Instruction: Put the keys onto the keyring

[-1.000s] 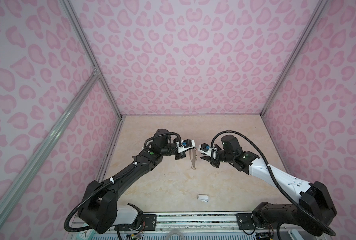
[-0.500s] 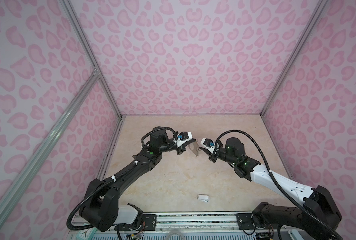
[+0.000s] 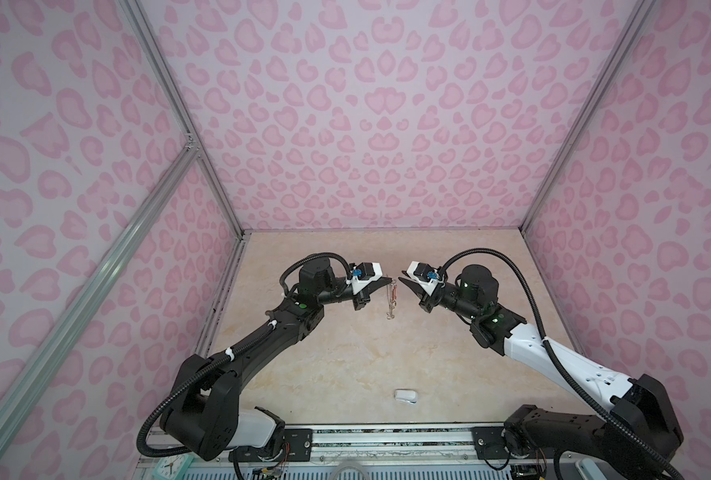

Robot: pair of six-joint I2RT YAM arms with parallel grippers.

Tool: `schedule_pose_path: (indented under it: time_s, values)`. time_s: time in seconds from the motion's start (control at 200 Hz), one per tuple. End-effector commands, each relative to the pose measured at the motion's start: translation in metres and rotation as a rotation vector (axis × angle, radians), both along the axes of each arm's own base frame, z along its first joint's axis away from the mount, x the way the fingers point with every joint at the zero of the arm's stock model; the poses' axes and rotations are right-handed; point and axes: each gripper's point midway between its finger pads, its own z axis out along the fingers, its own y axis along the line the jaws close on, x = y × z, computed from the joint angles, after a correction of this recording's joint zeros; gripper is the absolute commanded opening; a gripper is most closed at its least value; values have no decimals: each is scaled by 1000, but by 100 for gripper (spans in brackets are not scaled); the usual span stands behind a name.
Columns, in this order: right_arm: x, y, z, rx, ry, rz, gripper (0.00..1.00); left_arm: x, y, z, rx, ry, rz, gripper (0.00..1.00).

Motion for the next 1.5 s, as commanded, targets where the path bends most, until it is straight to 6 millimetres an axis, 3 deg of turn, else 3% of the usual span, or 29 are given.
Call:
schedule_pose_path:
  time_s: [0.0, 0.35, 1.015, 1.495]
  values:
    - [-7, 8, -2, 7, 35, 68, 19, -2, -2, 7, -25, -36, -26, 3]
    - [-12, -5, -12, 6, 107, 100, 19, 0, 0, 7, -13, -43, -8, 3]
    - [-11, 10, -22, 5, 208, 176, 18, -7, -1, 6, -12, -41, -44, 3]
    - [-12, 12, -25, -10, 235, 193, 0, -8, 0, -5, 38, -44, -51, 6]
